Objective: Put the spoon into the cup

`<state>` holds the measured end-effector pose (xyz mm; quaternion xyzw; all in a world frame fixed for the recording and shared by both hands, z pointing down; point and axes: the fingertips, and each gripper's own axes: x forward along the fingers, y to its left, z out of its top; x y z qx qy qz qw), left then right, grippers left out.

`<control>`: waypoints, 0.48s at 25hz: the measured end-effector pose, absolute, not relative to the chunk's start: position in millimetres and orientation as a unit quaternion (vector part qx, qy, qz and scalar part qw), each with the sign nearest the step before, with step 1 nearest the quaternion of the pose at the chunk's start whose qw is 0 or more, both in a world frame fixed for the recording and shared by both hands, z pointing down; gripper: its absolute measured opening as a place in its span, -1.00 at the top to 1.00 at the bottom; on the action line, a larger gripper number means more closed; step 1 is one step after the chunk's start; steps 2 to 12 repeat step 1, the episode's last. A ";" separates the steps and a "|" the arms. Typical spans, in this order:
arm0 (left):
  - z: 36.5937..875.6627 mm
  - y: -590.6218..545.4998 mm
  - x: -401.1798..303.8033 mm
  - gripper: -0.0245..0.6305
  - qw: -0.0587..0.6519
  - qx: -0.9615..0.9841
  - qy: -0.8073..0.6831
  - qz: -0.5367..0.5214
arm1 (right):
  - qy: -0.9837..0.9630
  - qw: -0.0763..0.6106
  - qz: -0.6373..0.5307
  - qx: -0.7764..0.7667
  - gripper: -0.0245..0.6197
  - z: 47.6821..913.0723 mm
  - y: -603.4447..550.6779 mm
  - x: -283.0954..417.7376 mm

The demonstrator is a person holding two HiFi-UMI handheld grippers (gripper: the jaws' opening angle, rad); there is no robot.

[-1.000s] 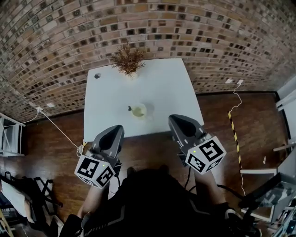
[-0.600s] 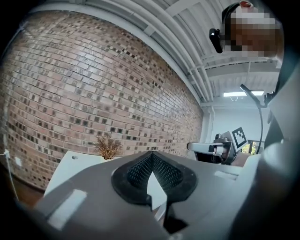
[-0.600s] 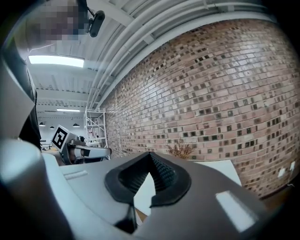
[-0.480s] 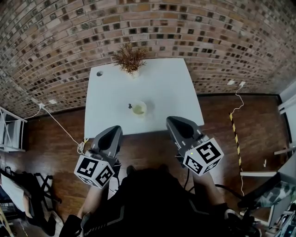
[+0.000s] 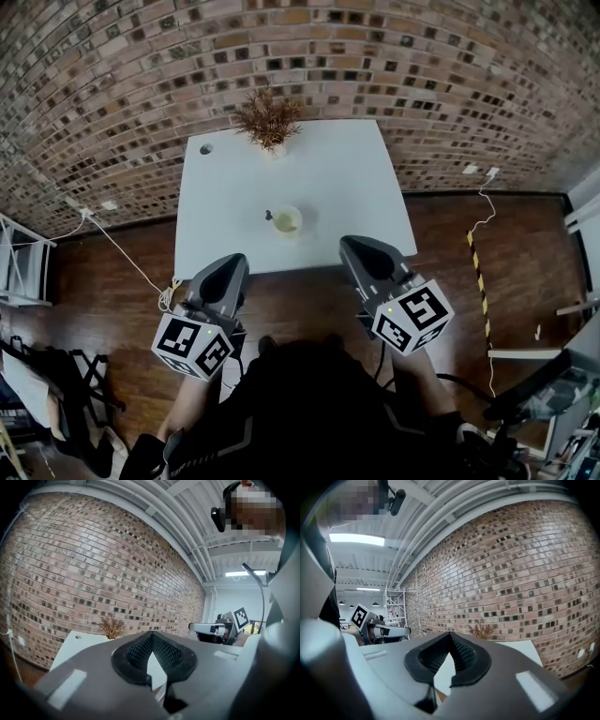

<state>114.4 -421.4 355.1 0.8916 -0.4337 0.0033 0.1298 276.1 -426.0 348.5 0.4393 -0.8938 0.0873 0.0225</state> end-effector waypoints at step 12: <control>355.7 -421.3 113.5 0.93 0.131 0.892 -0.434 0.004 | -0.894 0.023 0.087 0.439 0.90 348.8 -426.1 274.8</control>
